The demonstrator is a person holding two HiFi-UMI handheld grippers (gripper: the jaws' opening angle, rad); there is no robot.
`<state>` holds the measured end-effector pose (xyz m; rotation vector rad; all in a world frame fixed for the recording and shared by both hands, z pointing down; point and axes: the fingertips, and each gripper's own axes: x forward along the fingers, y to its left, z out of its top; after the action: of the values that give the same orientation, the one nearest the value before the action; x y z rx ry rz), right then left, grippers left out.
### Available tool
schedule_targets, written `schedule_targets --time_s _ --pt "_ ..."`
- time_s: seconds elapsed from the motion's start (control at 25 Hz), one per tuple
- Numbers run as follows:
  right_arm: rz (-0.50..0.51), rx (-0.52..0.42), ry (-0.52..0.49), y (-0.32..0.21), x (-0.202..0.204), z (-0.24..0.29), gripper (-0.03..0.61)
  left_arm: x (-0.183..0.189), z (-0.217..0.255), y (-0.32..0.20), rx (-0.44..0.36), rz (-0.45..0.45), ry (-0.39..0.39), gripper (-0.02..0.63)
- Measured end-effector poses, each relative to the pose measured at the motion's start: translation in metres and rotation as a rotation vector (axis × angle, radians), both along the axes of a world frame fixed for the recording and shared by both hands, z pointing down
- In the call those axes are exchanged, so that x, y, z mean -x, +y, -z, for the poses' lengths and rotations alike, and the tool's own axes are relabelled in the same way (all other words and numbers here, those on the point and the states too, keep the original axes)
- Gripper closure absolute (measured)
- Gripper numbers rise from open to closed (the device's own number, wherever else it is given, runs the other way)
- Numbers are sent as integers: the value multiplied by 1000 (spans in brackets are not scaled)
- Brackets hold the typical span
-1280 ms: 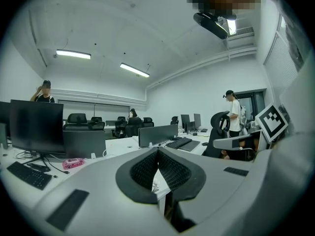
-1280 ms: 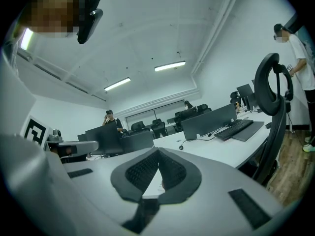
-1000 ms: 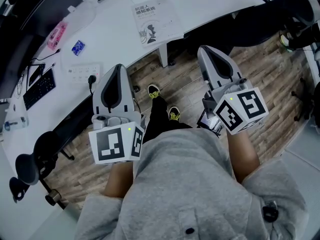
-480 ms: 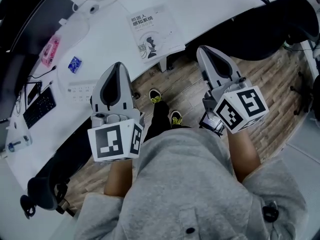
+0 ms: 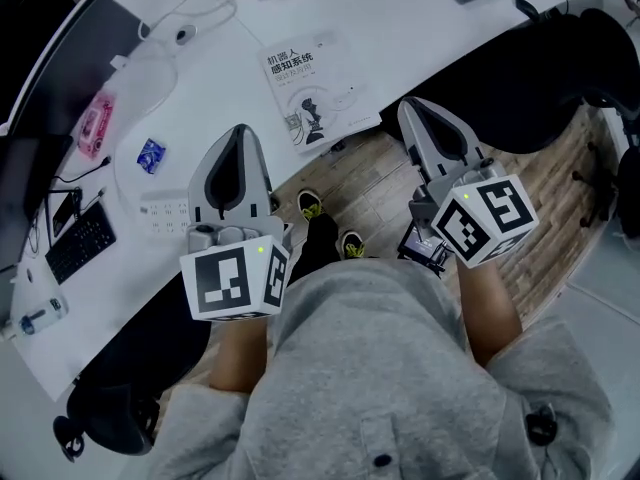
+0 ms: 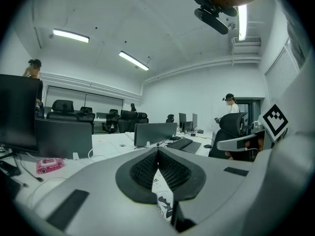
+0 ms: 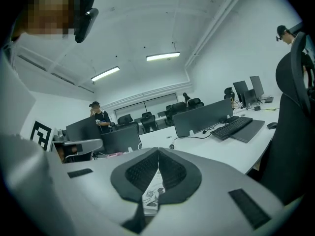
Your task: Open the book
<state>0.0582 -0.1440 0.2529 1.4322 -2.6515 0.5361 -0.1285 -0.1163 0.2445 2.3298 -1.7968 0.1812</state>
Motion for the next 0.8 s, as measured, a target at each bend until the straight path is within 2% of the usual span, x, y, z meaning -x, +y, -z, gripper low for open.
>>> schedule_targets --time_s 0.48,0.8 --pt "-18 25 87 -31 29 -2 551 20 -22 -38 75 -55 67 609" --pt "-6 88 57 -43 25 -18 551 16 -34 -51 108 -61 58 609"
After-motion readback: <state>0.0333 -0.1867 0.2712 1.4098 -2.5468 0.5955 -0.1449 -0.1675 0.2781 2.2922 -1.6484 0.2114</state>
